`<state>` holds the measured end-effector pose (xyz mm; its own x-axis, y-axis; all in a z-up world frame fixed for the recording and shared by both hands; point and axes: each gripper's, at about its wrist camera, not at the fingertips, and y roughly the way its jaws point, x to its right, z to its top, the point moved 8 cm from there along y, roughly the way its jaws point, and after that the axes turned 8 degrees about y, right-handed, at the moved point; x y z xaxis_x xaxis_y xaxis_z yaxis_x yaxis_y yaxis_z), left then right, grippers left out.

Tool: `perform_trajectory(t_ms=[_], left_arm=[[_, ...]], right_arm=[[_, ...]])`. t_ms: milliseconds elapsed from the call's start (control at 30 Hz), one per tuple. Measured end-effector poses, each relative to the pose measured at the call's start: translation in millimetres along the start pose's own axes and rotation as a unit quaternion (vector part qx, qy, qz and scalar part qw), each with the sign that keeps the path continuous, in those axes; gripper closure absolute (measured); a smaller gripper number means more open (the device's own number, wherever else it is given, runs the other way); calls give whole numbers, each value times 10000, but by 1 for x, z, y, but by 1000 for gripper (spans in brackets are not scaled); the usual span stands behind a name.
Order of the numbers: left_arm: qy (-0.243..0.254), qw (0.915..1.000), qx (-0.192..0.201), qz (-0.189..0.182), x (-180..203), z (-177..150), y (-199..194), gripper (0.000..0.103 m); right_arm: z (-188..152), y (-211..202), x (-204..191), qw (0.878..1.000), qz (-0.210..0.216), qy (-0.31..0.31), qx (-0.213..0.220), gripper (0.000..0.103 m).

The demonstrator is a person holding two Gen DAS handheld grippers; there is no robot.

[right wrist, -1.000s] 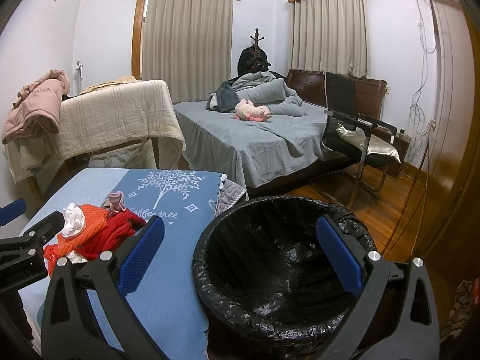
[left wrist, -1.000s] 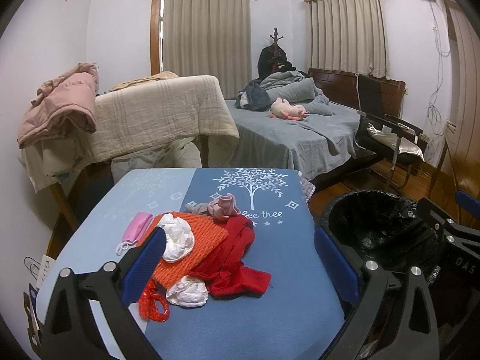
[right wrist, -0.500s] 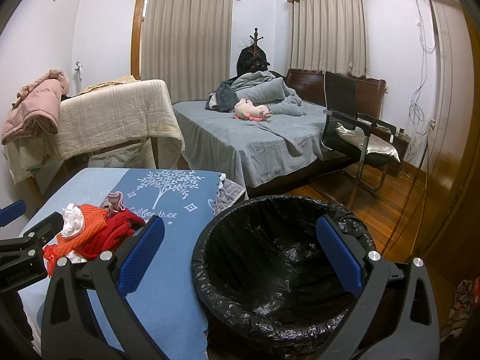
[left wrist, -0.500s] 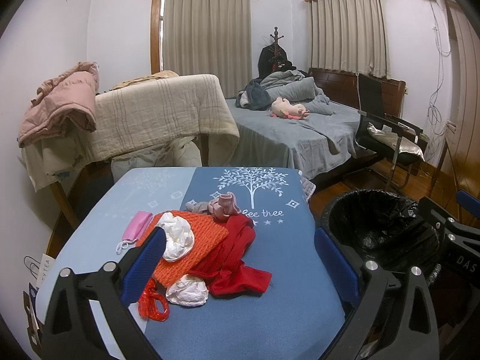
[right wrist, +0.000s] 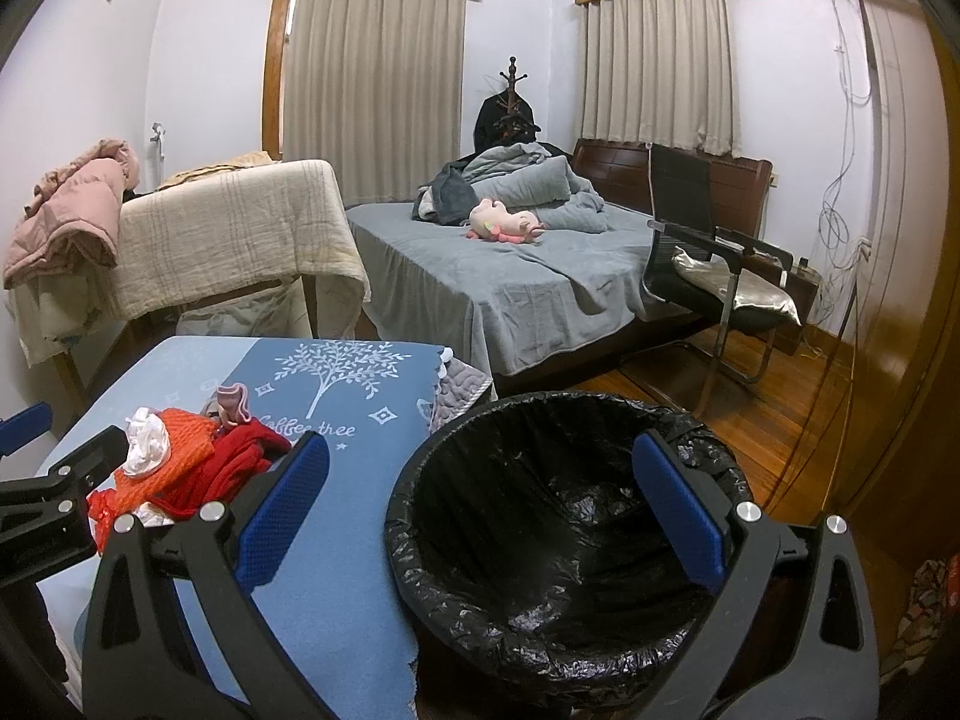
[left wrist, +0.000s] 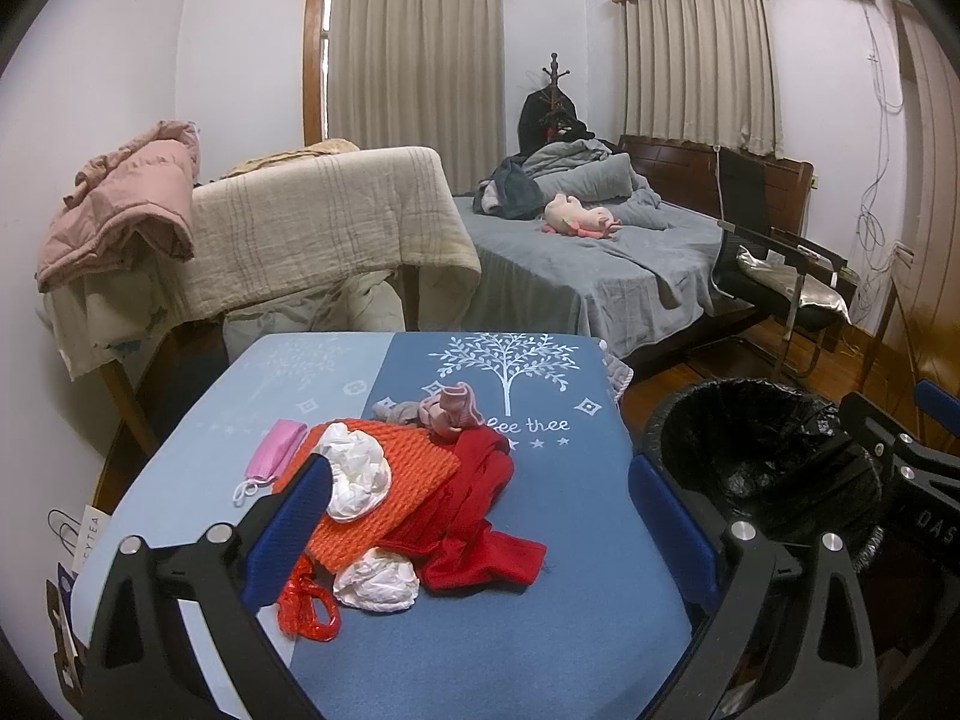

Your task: Collect trash

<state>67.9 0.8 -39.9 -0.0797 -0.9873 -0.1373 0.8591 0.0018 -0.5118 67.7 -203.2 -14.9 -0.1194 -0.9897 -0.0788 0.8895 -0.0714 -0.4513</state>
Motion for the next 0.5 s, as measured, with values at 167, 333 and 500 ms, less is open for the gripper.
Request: perform_trajectory(t_ms=[167, 333, 500], left_arm=[[0, 10000, -3, -1, 0, 0, 0, 6], [-4, 10000, -2, 3, 0, 0, 0, 6], [-14, 10000, 7, 7, -7, 1, -1, 6]], right_arm=[[0, 1, 0, 10000, -2, 3, 2, 5], [1, 1, -1, 10000, 2, 1, 1, 5], [-3, 2, -1, 10000, 23, -5, -1, 5]])
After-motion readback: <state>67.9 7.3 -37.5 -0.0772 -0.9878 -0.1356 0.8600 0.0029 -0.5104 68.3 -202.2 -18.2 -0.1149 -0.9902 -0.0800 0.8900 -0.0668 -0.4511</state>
